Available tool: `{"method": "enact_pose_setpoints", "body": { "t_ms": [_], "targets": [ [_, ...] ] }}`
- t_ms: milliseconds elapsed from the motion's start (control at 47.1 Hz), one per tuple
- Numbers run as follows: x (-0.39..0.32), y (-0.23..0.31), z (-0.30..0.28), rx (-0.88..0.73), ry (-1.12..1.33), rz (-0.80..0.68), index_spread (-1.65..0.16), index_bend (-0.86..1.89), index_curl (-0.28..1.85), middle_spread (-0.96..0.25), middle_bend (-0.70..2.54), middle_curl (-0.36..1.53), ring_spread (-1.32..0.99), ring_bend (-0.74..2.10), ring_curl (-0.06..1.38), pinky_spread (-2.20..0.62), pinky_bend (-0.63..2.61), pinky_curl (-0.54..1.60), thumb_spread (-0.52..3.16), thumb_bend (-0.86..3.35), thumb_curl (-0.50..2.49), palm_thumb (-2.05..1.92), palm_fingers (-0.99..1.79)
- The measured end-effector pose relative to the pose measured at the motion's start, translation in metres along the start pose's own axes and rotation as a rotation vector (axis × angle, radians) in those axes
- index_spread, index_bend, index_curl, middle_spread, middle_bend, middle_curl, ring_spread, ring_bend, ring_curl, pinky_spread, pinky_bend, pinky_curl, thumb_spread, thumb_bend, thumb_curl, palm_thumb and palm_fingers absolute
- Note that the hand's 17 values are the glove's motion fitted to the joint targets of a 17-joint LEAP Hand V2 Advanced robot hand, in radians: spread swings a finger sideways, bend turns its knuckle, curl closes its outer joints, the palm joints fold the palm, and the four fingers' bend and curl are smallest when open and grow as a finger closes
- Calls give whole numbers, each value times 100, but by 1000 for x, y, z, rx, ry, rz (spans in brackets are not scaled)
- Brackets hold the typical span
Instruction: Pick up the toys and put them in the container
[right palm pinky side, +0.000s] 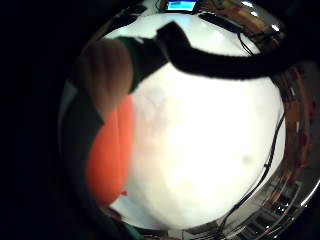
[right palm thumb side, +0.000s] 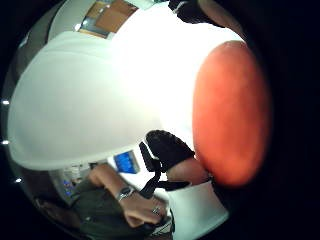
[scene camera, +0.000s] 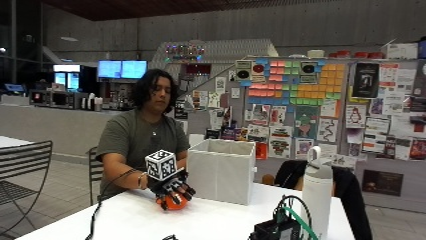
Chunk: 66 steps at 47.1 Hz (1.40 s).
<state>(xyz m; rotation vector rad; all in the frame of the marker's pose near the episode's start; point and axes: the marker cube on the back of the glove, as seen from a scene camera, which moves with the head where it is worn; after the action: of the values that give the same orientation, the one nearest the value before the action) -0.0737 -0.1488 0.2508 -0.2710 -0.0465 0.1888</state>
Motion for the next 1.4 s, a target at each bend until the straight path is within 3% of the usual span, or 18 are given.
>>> {"method": "enact_pose_setpoints", "body": {
  "t_ms": [106,234,319,404,573,765,807,871,892,956,1105,1211,1296,1402],
  "targets": [
    [-2,-2,10,6,37,12,-45,29,56,-16,34,37,-10,42,17,4,106,42,114,1,28,8,7],
    [-2,3,5,183,44,0,-44,18,49,-22,47,40,-21,76,22,-12,95,35,125,13,35,31,65],
    [1,12,-6,292,7,-18,-45,20,51,-29,56,45,-32,95,29,-27,104,38,111,21,45,51,102],
    [-5,32,-40,435,-25,-59,-45,21,56,-35,63,50,-37,107,37,-32,110,43,102,22,50,57,113],
    [-87,128,-165,708,-176,-183,-46,25,67,-41,77,60,-41,119,46,-37,116,49,88,20,59,60,111],
    [-174,133,-275,733,-223,-376,-48,33,77,-44,87,69,-43,125,51,-40,116,51,75,17,68,59,109],
    [-197,131,-292,733,-247,-490,-49,34,79,-44,88,71,-43,125,52,-40,116,52,73,17,69,59,108],
    [-226,133,-304,731,-246,-780,-49,36,82,-44,90,73,-43,126,53,-40,116,52,69,16,72,59,107],
    [-235,130,-307,726,-249,-795,-49,36,83,-45,90,74,-43,126,53,-40,117,52,68,15,73,59,107],
    [-262,108,-317,706,-270,-649,-49,37,86,-45,91,76,-43,127,54,-41,117,53,66,14,75,58,106],
    [-300,50,-325,660,-230,-481,-50,37,91,-45,92,80,-43,127,56,-41,119,54,61,12,80,57,104],
    [-308,12,-323,604,-196,-576,-51,37,95,-46,91,82,-43,127,57,-41,119,55,59,11,84,56,103],
    [-312,-19,-323,533,-221,-472,-51,36,98,-46,88,83,-44,126,57,-41,120,55,58,9,86,55,97],
    [-310,-34,-310,417,-128,-615,-51,31,100,-46,79,83,-45,119,56,-39,118,53,62,6,87,52,76]
  ]
}}
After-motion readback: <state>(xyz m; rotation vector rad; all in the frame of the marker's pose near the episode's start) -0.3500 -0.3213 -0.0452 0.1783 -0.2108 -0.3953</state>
